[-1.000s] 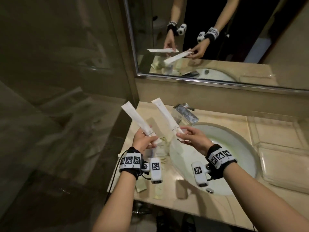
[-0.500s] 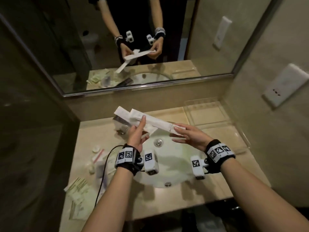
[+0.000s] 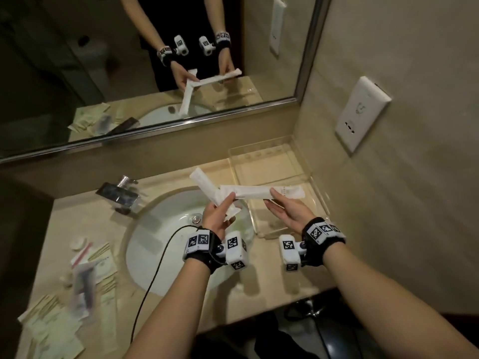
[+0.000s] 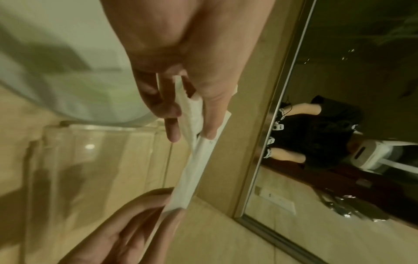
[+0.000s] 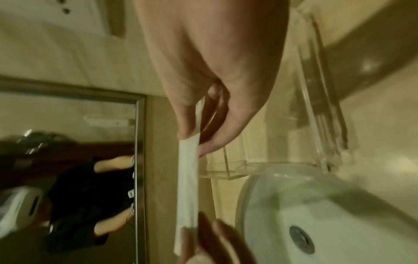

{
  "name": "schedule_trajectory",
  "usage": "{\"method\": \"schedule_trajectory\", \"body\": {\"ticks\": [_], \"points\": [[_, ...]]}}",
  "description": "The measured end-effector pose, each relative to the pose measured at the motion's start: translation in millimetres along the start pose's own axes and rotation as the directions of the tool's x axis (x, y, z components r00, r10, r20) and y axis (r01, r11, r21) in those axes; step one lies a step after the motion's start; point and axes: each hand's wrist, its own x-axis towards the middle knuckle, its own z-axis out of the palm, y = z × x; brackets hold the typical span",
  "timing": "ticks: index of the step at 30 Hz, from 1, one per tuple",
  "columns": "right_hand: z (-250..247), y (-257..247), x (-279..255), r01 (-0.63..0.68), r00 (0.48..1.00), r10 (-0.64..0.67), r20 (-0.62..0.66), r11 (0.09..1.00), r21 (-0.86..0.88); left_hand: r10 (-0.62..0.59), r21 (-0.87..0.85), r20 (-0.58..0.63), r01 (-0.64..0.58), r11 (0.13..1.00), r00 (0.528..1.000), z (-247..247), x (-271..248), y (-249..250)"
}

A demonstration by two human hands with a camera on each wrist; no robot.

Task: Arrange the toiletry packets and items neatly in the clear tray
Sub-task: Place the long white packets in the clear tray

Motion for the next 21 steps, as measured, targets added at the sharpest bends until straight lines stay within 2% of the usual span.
{"method": "schedule_trajectory", "body": {"ticks": [3, 5, 9, 11, 13, 14, 16, 18, 19, 21], "points": [[-19.2, 3.7, 7.4, -0.037, 0.996, 0.042, -0.074, 0.998, 0.055, -0.030, 0.005, -0.019, 0.030, 1.000, 0.999, 23.2, 1.1, -23.0], [-27.5, 5.7, 10.3, -0.060, 0.986, 0.065, -0.157, 0.998, 0.033, -0.041, 0.021, -0.020, 0.042, 0.999, 0.999, 31.6, 1.3, -34.7], [-32.7, 2.1, 10.5, -0.125, 0.955, 0.065, -0.291, 0.974, -0.191, -0.081, 0.066, -0.042, 0.084, 0.994, 0.996, 40.8, 5.7, -48.2], [-36.9, -0.2, 13.8, -0.146, 0.931, -0.002, -0.364, 0.914, -0.379, -0.108, 0.053, -0.072, 0.112, 0.992, 0.992, 45.4, 8.5, -50.9], [-43.2, 0.8, 20.0, -0.099, 0.892, -0.227, -0.391, 0.746, -0.658, -0.109, 0.043, -0.099, 0.113, 0.993, 0.989, 47.7, 13.8, -56.3], [-45.3, 1.0, 22.2, -0.036, 0.859, -0.373, -0.351, 0.639, -0.768, -0.111, 0.049, -0.093, 0.116, 0.992, 0.989, 48.8, 15.8, -58.2], [-47.0, -1.8, 24.5, 0.123, 0.826, -0.541, -0.156, 0.443, -0.888, -0.122, 0.069, -0.052, 0.126, 0.990, 0.991, 50.1, 18.2, -60.6], [-45.2, -6.5, 27.5, 0.202, 0.835, -0.547, 0.057, 0.209, -0.957, -0.144, 0.064, -0.018, 0.145, 0.987, 0.989, 51.1, 20.6, -62.2], [-44.3, -9.0, 29.3, 0.202, 0.855, -0.508, 0.108, 0.133, -0.970, -0.154, 0.051, -0.013, 0.154, 0.987, 0.988, 50.1, 23.1, -64.0], [-45.2, -12.9, 35.6, 0.169, 0.901, -0.417, 0.120, 0.084, -0.982, -0.169, 0.036, 0.005, 0.169, 0.985, 0.986, 48.4, 27.0, -67.0]]}}
